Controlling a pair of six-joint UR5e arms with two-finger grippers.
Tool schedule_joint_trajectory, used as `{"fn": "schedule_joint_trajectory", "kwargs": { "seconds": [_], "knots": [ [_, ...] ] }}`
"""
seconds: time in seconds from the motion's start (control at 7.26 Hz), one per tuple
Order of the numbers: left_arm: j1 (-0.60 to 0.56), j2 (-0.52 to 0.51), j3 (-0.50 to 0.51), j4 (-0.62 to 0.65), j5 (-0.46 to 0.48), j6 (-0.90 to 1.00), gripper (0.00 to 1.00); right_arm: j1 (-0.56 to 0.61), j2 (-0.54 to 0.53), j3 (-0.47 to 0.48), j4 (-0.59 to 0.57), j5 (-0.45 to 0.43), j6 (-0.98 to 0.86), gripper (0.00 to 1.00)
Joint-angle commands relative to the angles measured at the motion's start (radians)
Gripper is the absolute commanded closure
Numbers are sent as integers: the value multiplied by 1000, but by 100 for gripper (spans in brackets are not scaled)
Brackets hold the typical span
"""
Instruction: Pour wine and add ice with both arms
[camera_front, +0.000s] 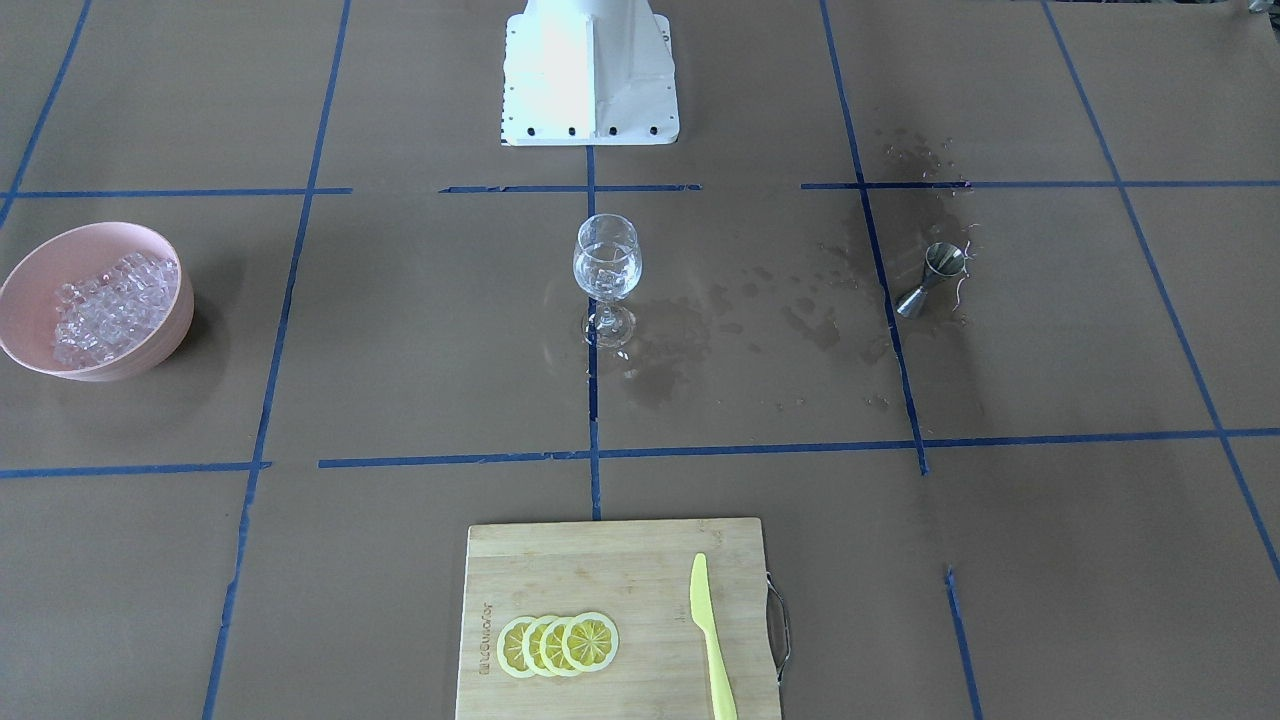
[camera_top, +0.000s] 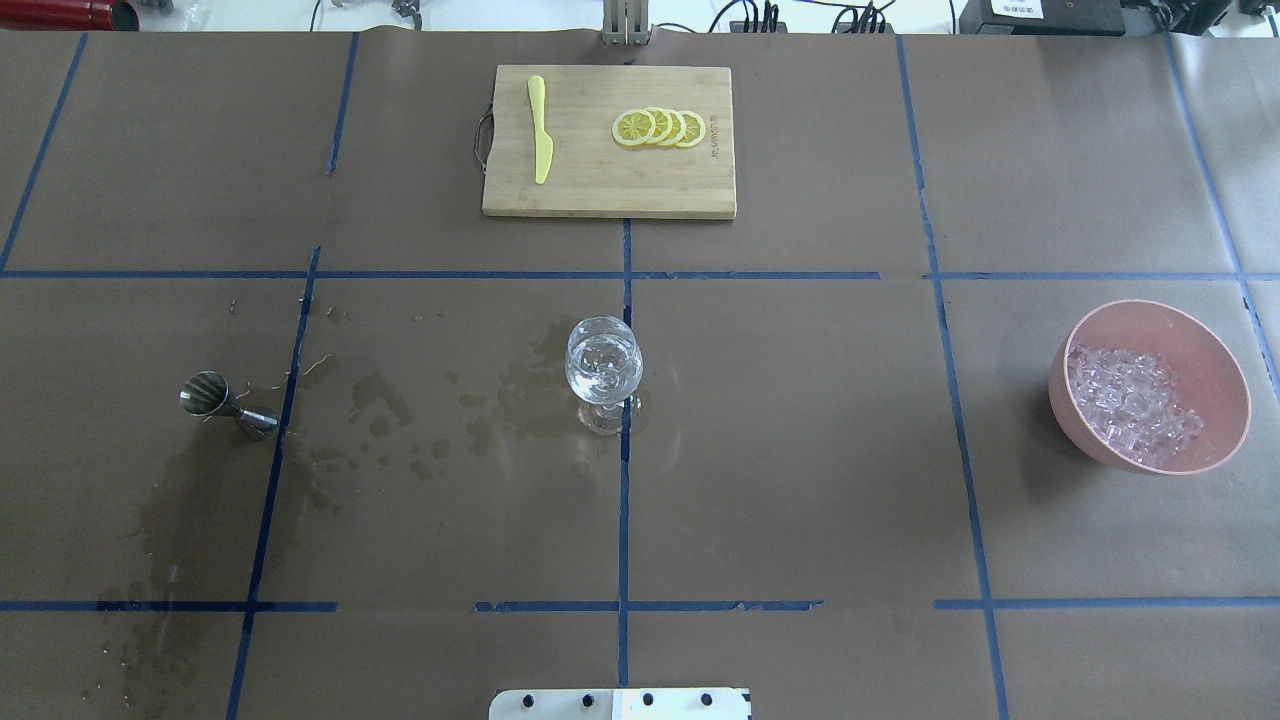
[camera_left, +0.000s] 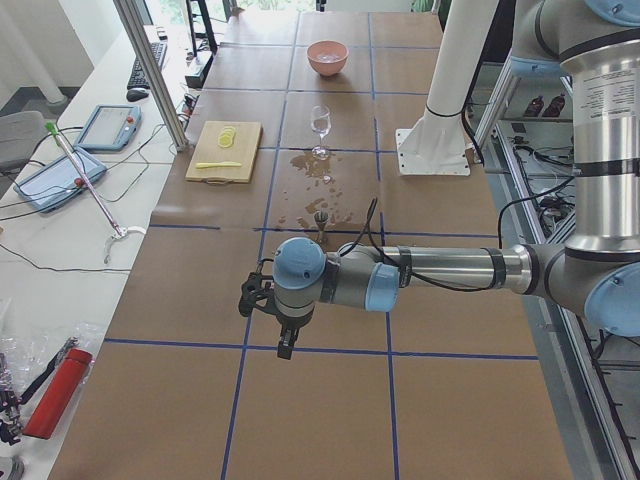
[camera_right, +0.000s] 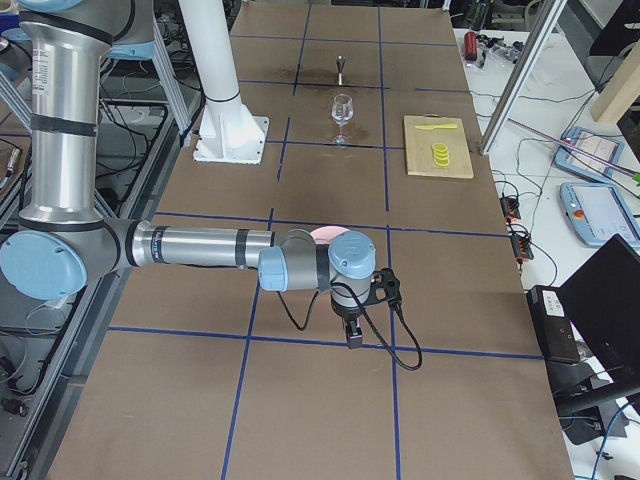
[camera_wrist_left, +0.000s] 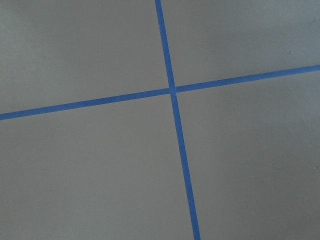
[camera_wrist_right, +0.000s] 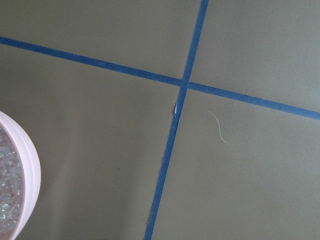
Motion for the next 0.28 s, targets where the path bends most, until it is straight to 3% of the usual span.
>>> {"fn": "schedule_joint_trajectory", "kwargs": {
  "seconds": [0.0,0.14],
  "knots": [
    [2,-9,0,-4,-1,1,0,-26,-16,10,2,13,5,0],
    [2,-9,0,-4,-2,1,0,-26,-16,10,2,12,5,0]
  ]
}}
